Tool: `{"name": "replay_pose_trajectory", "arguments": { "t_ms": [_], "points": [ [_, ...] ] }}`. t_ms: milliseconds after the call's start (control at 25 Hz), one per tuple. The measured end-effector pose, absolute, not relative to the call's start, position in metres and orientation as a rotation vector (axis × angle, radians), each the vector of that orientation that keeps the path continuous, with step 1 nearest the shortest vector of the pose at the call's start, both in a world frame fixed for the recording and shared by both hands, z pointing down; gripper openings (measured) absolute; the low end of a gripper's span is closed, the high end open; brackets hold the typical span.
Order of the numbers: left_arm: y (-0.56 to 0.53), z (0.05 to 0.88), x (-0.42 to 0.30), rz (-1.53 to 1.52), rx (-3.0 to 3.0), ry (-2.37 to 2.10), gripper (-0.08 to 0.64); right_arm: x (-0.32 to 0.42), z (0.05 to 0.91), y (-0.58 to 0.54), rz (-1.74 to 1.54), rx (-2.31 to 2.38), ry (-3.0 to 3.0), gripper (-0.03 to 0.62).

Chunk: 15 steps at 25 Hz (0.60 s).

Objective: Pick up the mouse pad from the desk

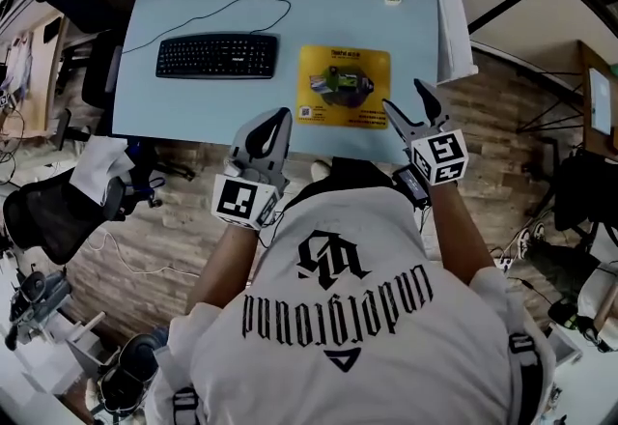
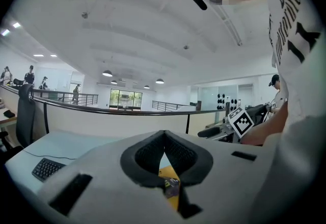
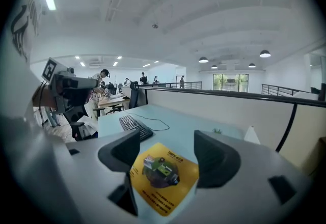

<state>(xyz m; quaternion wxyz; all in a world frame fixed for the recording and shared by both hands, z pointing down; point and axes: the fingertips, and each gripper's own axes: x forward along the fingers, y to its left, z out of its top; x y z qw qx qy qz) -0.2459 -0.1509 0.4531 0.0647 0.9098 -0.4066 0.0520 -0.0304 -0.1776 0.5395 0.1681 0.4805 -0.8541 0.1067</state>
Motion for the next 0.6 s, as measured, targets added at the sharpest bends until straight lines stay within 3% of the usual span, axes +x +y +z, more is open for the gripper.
{"name": "replay_pose_trajectory", "arguments": {
  "t_ms": [600],
  "points": [
    [-0.195, 0.54, -0.209, 0.317, 2.618, -1.164, 0.008, -0.016, 0.651, -0.224, 0.499, 1.209, -2.303, 0.336]
  ]
}}
